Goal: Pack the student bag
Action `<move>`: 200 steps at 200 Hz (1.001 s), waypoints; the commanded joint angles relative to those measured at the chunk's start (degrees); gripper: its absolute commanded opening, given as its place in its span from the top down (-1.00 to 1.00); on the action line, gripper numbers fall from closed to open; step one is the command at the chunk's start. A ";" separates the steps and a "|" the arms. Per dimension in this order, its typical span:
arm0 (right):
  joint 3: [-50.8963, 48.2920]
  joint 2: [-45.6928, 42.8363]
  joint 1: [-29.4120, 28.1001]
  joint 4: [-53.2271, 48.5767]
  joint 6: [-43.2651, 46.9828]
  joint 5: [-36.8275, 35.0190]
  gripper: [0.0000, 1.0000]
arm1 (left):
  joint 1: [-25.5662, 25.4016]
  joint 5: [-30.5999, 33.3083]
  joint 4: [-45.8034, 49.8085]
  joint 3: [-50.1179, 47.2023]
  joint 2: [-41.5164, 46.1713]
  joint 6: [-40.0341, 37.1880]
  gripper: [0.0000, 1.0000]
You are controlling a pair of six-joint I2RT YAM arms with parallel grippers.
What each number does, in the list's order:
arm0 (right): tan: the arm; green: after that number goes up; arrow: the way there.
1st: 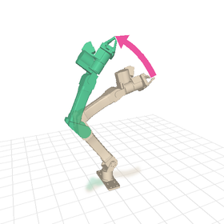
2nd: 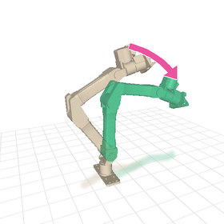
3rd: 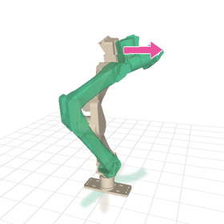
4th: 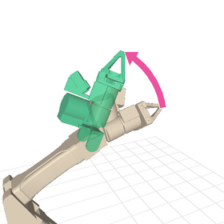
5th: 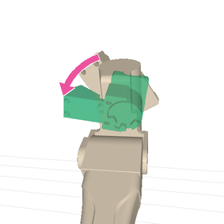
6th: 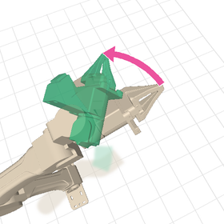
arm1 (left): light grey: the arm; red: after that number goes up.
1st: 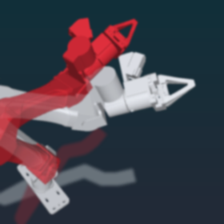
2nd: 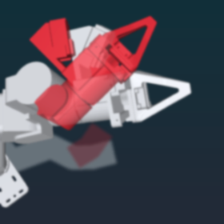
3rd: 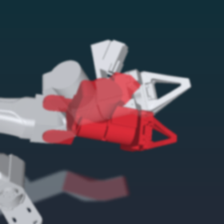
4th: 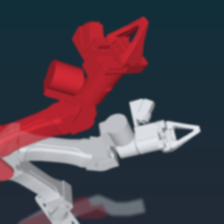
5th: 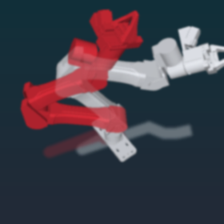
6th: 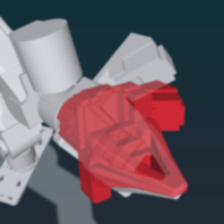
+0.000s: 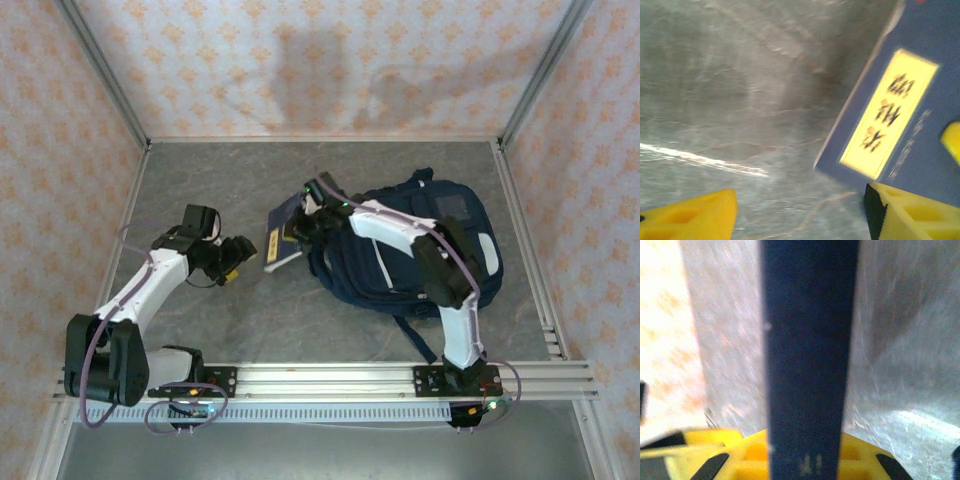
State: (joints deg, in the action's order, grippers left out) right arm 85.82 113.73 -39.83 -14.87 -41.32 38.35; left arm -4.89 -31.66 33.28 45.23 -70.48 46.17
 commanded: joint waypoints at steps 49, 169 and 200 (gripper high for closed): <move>-6.00 -17.28 -0.11 22.63 -25.11 -27.05 1.00 | -4.80 -1.58 -14.15 8.13 6.69 23.37 -0.47; -18.03 -32.68 -4.78 34.34 -33.73 -38.25 1.00 | -16.79 10.60 -31.59 16.54 7.55 35.31 -0.67; -19.28 -33.46 -5.86 36.47 -34.74 -38.35 1.00 | -17.61 10.48 -30.80 18.81 5.65 34.43 -0.63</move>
State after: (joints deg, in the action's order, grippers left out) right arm 67.55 82.61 -45.01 15.38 -74.78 2.20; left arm -21.85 -22.98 4.40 61.23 -63.70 81.14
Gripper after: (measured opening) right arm 0.131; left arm 0.830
